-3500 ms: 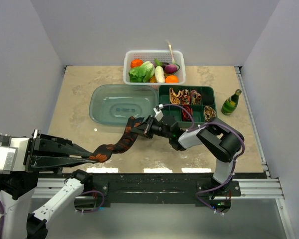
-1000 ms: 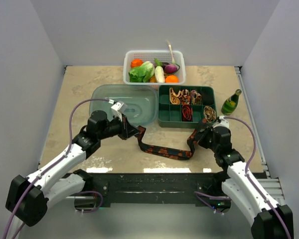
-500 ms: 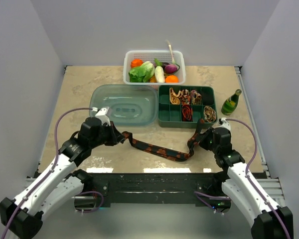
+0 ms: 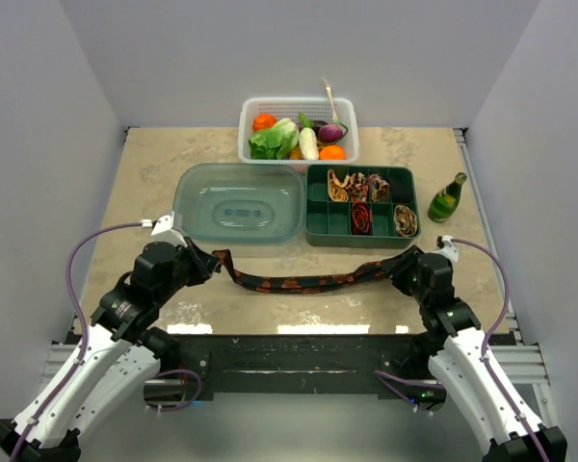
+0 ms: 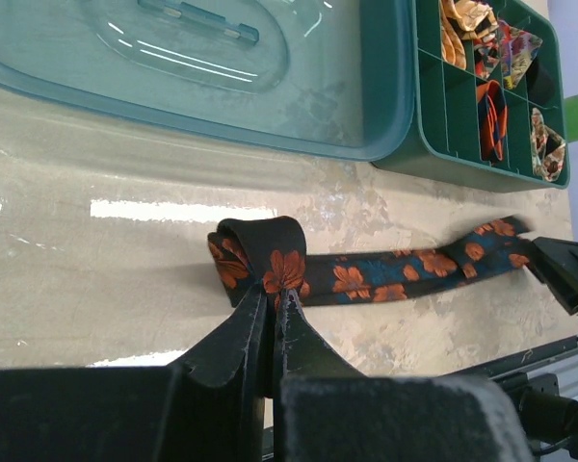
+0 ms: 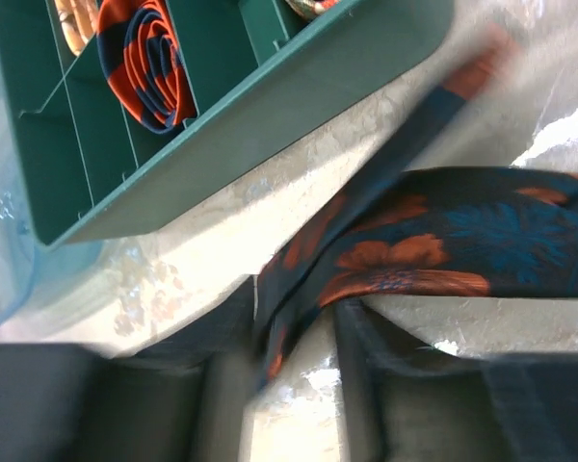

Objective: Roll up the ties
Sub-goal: Place the tie at the center of the board.

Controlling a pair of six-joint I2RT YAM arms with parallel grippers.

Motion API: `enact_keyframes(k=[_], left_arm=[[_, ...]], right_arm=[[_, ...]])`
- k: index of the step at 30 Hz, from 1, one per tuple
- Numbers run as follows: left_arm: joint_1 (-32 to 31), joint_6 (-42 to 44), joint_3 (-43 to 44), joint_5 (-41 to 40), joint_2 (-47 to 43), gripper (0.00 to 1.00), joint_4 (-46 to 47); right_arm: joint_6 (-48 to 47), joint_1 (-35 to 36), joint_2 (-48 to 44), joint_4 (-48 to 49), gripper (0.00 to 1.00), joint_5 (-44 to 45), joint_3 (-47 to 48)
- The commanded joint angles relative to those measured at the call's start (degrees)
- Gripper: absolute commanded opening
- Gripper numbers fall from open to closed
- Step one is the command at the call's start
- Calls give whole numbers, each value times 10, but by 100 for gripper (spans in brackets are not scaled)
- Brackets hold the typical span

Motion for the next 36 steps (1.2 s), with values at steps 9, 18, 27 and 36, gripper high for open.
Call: enact_keyframes(k=[9,18,27,36], left_arm=[[-2,-13,-2,-25,-2,0,-7],[-3,-11,10,-31,8,0,-18],[-3,0,14,-28,29,0,-8],[-3,30,48,-25,56,0,-30]], right_arm=[[12,-2,9,-11,89,-107,-17],[-26,-2,13,-40,95,-241,18],[-135,0,118,-19,84,-237,123],[-204,162,305,44,6,-101,233]])
